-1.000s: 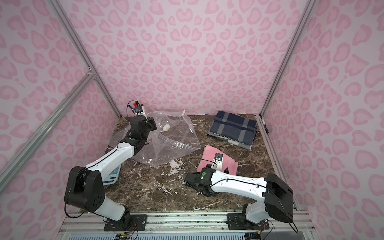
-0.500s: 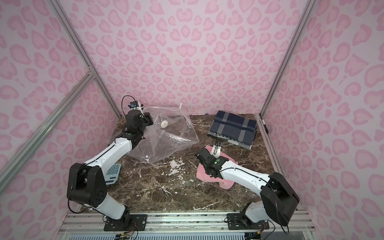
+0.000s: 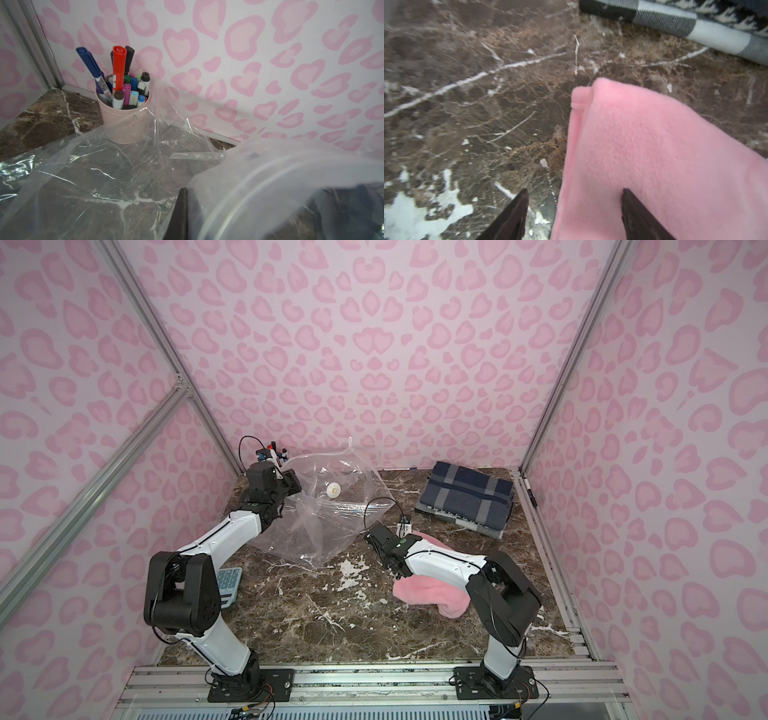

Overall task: Take the blanket out of the vacuum bag
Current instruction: Pick up the blanket at the center of the board.

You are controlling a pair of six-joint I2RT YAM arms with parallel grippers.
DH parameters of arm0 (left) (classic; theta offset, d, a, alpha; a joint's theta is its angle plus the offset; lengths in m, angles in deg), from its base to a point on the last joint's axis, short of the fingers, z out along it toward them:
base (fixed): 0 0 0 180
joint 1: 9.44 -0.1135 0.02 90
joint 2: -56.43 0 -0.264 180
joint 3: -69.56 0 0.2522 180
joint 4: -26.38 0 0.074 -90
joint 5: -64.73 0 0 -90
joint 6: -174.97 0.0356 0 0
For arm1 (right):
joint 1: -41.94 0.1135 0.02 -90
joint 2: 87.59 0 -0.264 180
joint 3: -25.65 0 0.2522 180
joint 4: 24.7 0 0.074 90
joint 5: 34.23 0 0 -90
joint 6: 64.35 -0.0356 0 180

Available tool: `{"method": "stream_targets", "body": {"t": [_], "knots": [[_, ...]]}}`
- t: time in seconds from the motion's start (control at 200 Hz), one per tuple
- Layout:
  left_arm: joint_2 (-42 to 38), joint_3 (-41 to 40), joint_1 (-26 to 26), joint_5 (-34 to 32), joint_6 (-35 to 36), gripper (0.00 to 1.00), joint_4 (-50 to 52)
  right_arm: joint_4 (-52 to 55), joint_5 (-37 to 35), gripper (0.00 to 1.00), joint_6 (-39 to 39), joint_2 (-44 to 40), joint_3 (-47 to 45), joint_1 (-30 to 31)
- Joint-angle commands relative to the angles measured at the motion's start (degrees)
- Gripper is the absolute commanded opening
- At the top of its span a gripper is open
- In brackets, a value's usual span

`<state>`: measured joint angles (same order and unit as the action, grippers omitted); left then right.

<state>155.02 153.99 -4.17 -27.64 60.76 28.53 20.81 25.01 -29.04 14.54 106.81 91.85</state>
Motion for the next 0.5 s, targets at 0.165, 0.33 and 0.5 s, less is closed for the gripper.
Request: {"method": "stream_targets", "body": {"t": [0.165, 0.33, 0.5], "knots": [[0.84, -0.79, -1.45, 5.99, -3.55, 0.04, -4.67, 5.79, -1.6, 0.71, -6.48, 5.48, 0.26, 1.7], [0.09, -2.01, -2.58, 7.21, -4.41, 0.04, -5.57, 7.39, 0.62, 0.71, -8.5, 7.55, -1.18, 1.97], [-0.79, -2.47, -4.21, 8.53, -5.24, 0.04, -5.84, 5.67, 5.12, 0.68, -9.54, 7.0, -6.49, 1.43]]}}
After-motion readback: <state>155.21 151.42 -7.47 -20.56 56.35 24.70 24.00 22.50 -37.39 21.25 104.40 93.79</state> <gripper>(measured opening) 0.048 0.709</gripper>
